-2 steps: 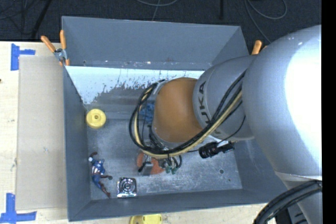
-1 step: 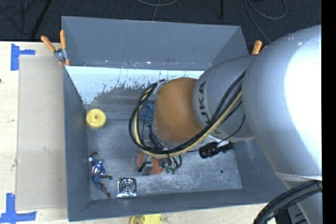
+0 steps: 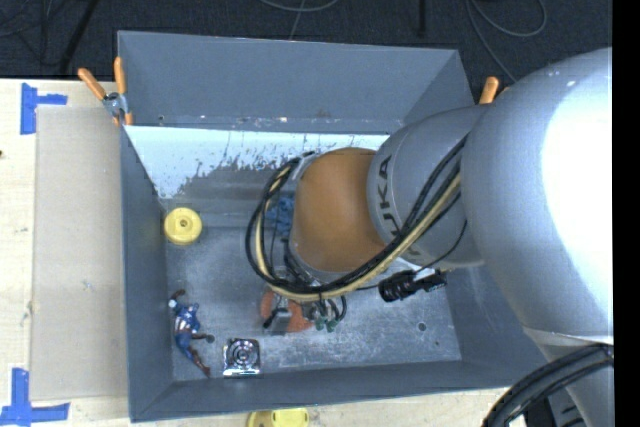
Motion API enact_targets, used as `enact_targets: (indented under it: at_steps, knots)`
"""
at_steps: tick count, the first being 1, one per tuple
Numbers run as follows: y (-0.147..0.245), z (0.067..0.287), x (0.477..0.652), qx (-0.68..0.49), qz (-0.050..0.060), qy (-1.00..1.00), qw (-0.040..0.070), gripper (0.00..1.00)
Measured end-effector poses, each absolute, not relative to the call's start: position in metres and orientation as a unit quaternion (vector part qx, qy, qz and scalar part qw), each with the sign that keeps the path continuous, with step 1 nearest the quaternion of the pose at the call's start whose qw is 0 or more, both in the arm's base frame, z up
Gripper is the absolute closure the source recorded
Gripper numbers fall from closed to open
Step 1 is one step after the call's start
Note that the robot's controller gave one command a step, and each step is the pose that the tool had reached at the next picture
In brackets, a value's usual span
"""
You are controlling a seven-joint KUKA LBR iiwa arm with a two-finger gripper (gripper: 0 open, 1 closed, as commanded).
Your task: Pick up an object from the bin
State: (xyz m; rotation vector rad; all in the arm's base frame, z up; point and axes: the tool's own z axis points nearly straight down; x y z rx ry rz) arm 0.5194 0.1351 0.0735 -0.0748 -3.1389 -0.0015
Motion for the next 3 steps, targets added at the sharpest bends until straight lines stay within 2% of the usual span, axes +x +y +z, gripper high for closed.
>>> enact_targets:
  at_steps: [3]
  knots:
    - [0.1351,0.0735,0.5194,-0.025,-0.001,-1.000,0.001,1.00]
